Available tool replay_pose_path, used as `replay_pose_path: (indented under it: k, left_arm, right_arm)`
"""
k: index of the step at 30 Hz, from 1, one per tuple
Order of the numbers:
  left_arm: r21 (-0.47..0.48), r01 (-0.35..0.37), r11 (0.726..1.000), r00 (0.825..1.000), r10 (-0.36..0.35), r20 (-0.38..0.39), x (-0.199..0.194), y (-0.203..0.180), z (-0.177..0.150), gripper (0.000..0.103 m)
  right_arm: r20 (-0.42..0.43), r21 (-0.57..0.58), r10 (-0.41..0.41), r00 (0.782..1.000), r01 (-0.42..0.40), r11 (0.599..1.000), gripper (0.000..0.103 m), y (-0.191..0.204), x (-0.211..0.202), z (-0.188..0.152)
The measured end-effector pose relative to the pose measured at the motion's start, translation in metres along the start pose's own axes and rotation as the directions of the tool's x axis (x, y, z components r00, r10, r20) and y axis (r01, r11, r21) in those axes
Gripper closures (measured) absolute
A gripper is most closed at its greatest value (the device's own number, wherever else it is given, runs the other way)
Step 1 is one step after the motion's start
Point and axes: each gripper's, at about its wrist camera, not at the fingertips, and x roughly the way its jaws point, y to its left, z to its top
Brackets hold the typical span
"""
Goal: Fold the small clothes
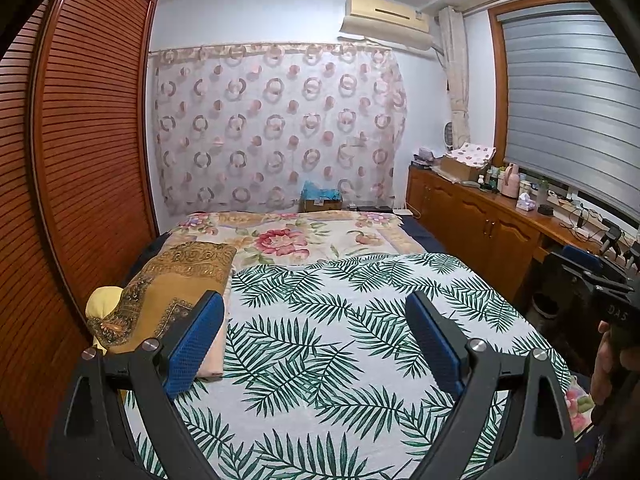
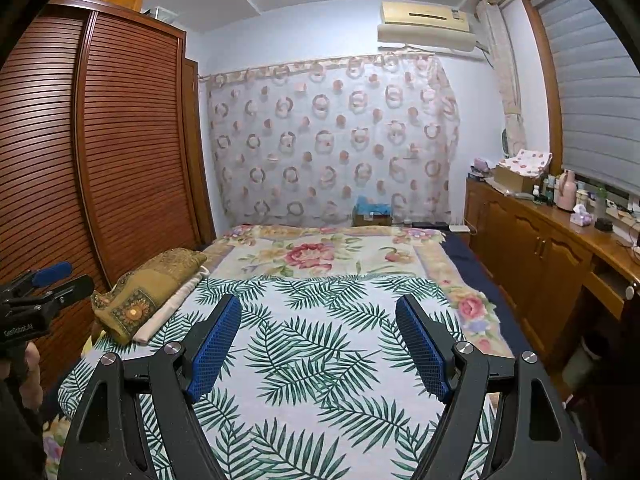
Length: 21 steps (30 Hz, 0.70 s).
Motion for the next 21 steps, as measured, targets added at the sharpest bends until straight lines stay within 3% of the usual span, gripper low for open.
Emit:
replay_pose_path:
  k: [21]
  left_arm:
    - [-0.004,-0.009,1.000,1.000,0.009,0.005,-0.0055,0.0059,0.0021,0.011]
  right_arm:
    - [0.002,0.003,0.000,1.000,0.000,1.000,0.022,-0.0024,-0.0003,0.0000]
